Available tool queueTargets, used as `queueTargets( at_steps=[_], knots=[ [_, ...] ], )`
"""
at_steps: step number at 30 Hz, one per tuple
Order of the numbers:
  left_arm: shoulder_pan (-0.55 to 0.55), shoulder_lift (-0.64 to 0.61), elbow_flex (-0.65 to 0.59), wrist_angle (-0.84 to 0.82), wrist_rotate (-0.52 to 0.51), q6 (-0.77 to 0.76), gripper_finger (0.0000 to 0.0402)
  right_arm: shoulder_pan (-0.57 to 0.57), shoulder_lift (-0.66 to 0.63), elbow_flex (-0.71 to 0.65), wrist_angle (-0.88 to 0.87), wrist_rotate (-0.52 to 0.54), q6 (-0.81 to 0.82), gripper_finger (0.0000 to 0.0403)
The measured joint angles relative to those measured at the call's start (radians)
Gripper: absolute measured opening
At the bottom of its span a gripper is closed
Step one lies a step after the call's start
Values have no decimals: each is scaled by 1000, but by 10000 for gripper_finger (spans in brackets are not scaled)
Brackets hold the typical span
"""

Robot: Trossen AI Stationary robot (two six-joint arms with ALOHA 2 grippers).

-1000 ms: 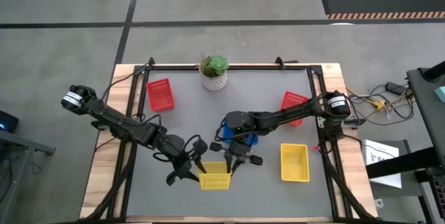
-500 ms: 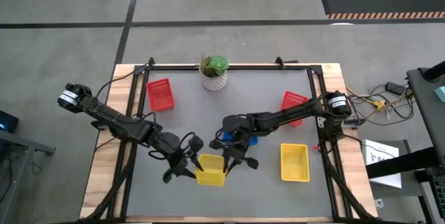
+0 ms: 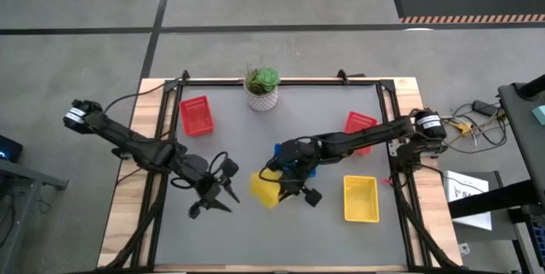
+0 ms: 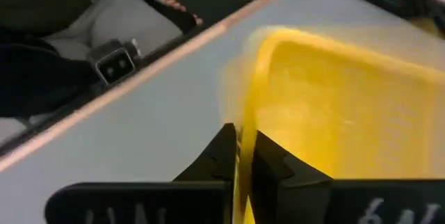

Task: Stack baskets by color
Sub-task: Stack the left yellow basket on the yellow baskets

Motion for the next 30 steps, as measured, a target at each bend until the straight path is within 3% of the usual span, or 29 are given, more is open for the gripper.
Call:
queueTargets(
  at_steps=[2,12,16,22,27,30],
  knots=[
    [-3,-20,0,-17,9,1,142,1,-18,-2,-22,24,-6,11],
    [-4,-62,0,-38,-7,1,141,36,-97,7,-197,362,94,10],
    [-4,-93,0,-47,-84,3,141,80,-107,80,-371,548,152,10],
    [-4,-145,0,-52,-330,4,141,135,-106,229,-658,671,387,10],
    [-4,-173,25,-28,-676,46,141,151,-106,337,-851,853,887,11],
    [-3,-193,45,-19,-903,67,141,160,-102,384,-979,865,1179,11]
  ],
)
